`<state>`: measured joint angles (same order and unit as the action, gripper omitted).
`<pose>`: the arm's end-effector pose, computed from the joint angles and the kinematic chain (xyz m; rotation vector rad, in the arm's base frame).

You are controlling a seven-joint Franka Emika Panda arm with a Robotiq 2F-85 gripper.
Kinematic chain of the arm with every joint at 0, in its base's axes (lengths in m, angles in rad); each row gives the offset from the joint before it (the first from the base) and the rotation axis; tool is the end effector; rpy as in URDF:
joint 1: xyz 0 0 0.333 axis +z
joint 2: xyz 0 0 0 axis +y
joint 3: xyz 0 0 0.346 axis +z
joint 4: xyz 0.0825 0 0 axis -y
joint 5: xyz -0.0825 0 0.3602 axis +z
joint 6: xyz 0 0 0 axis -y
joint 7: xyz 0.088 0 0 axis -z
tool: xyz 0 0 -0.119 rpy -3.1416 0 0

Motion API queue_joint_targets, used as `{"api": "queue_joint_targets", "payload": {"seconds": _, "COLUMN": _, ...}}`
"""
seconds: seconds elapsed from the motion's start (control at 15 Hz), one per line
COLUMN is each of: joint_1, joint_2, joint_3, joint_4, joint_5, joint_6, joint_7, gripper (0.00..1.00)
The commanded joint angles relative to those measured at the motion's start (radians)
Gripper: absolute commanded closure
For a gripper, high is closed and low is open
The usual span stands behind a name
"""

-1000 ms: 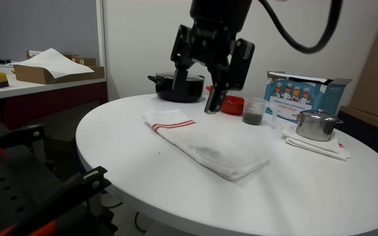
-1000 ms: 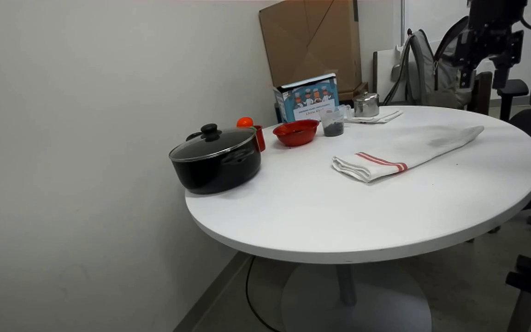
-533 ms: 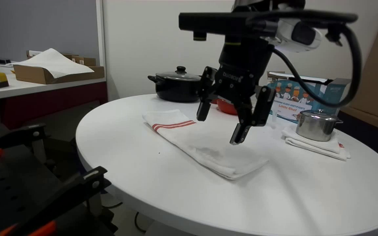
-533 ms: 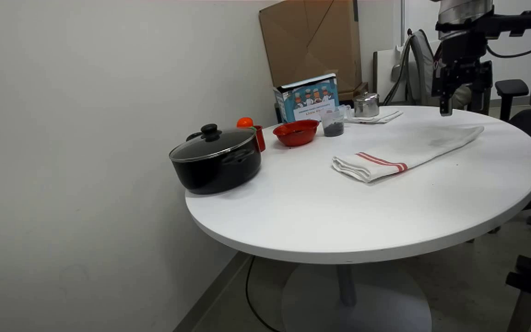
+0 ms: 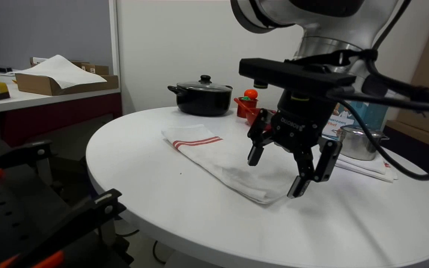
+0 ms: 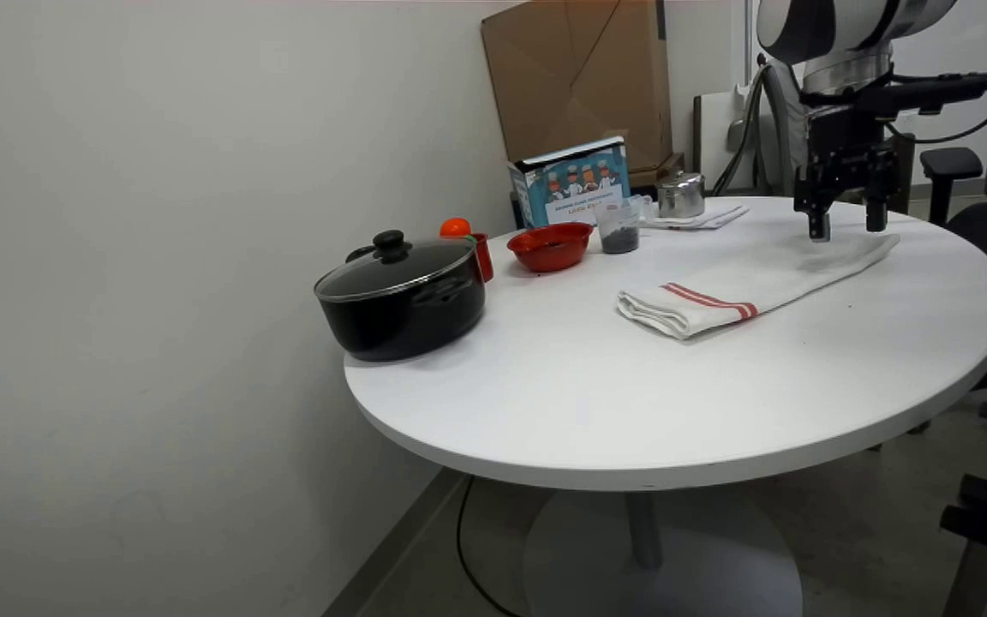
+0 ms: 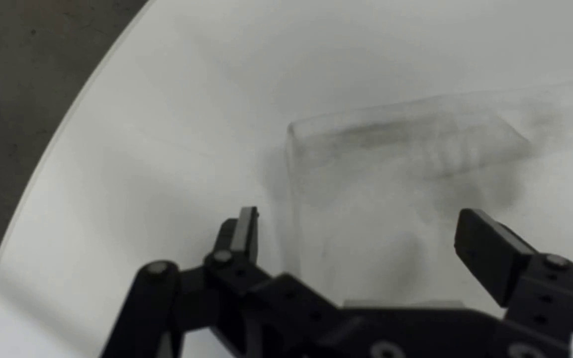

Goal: Fold the kitchen towel

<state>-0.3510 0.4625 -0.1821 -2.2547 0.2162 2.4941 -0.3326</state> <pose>0.4401 -0.2625 0.1799 -2.9632 0.5650 0.2672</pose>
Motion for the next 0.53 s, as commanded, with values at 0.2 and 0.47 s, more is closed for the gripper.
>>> {"api": "queue_joint_targets", "payload": {"seconds": 0.2, "joint_1": -0.064, "joint_2": 0.111, "joint_3": 0.054, "joint_4": 0.120, "joint_5": 0.012, "joint_6": -0.041, "joint_7": 0.008, "gripper": 0.06}}
{"api": "queue_joint_targets", "payload": {"seconds": 0.47, "joint_1": -0.068, "joint_2": 0.126, "joint_3": 0.072, "joint_4": 0.137, "joint_5": 0.011, "joint_6": -0.043, "joint_7": 0.007, "gripper": 0.46}}
